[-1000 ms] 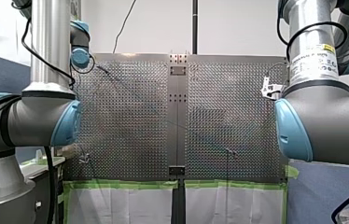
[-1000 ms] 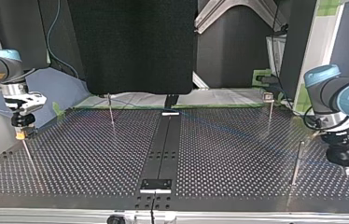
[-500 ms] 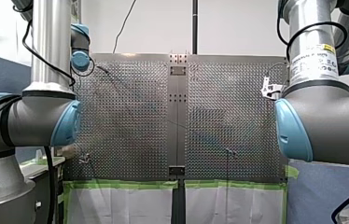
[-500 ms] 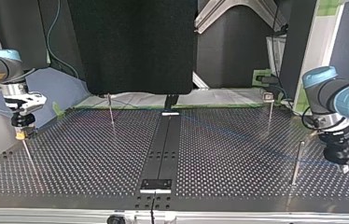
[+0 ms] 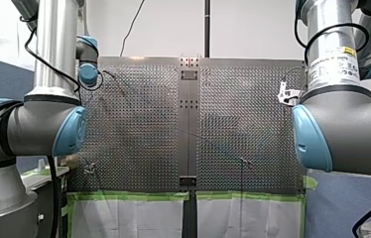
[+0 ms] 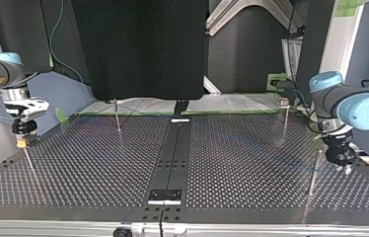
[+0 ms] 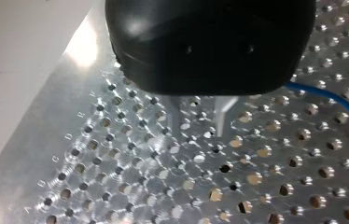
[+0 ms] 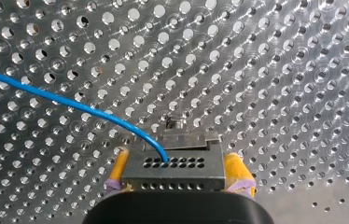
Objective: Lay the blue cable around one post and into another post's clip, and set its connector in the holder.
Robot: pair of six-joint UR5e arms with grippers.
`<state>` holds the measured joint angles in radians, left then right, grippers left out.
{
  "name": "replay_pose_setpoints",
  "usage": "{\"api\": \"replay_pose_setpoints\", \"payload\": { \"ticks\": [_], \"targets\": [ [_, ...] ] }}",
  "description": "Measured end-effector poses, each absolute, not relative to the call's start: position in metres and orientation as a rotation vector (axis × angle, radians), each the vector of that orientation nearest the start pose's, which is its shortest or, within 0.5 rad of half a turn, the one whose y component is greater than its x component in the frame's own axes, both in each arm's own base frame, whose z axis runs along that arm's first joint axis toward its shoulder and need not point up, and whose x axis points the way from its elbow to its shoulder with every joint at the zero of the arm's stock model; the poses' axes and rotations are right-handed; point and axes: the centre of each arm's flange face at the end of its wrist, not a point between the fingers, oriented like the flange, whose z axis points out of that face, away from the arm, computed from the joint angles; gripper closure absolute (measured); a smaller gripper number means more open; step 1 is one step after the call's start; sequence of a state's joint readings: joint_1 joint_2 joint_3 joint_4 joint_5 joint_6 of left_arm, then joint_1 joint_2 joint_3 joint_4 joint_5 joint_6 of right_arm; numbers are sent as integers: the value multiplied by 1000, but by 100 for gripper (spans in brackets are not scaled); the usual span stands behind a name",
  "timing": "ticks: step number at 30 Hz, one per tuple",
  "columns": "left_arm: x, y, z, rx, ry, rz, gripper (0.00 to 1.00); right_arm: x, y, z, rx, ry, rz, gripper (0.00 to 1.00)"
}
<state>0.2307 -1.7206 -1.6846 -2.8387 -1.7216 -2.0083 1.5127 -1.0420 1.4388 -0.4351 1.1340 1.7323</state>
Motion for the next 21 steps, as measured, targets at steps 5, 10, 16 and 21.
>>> {"api": "replay_pose_setpoints", "payload": {
  "ticks": [5, 10, 16, 21],
  "targets": [
    [556, 9, 380, -632, 1398, -74, 0, 136, -679, 282, 1406, -1110, 1607, 100],
    [556, 6, 379, -635, 1399, -116, 0, 136, -679, 282, 1406, -1110, 1607, 100],
    [557, 3, 379, -629, 1403, -149, 0, 136, -679, 282, 1406, -1110, 1607, 100],
    [557, 0, 379, -631, 1405, -187, 0, 136, -679, 282, 1406, -1110, 1607, 100]
  ]
}}
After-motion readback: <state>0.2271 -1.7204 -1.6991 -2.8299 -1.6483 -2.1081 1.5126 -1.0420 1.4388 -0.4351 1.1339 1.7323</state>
